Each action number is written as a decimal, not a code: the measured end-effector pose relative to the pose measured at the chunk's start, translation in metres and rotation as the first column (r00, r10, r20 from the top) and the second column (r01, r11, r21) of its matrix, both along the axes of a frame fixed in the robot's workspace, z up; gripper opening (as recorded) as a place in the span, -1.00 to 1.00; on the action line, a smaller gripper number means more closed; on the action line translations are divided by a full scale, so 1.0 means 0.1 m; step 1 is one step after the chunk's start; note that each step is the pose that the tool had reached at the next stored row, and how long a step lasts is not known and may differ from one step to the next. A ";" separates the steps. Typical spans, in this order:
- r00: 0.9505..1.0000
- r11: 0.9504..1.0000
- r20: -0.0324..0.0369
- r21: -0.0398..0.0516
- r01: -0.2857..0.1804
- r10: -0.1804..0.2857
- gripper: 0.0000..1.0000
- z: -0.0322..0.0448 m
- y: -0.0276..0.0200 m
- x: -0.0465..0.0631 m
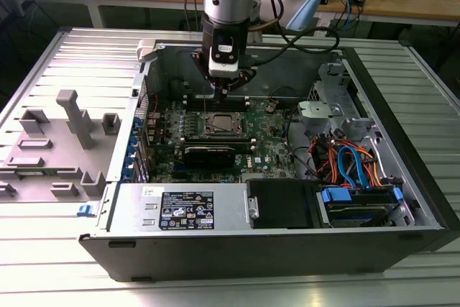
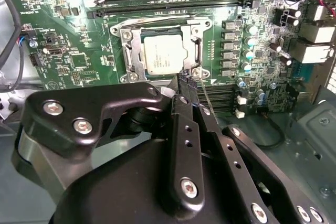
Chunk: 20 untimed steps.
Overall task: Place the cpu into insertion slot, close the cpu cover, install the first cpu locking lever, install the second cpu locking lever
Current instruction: 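Install the first cpu locking lever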
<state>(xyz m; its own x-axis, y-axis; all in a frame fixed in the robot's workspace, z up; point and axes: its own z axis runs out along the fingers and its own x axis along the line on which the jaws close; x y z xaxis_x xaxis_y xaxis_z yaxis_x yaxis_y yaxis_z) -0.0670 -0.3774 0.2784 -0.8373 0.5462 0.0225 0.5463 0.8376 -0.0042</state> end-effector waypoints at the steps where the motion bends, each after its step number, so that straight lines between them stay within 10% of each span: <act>1: 1.000 1.000 0.000 0.000 -0.004 0.004 -0.79 0.000 0.000 -0.01; 7: 0.997 0.997 0.000 0.001 -0.082 0.082 -0.79 0.000 0.000 -0.04; 15: 0.977 0.977 0.000 0.002 -0.212 0.212 -0.79 -0.005 0.000 -0.06; 20: 0.975 0.975 0.000 0.003 -0.222 0.222 -0.79 -0.006 0.000 -0.14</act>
<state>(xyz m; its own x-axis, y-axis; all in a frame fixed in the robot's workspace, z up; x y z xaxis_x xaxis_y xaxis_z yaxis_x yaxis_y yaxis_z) -0.0808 -0.3774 0.2778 -0.9376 0.3469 0.0240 0.3470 0.9379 -0.0012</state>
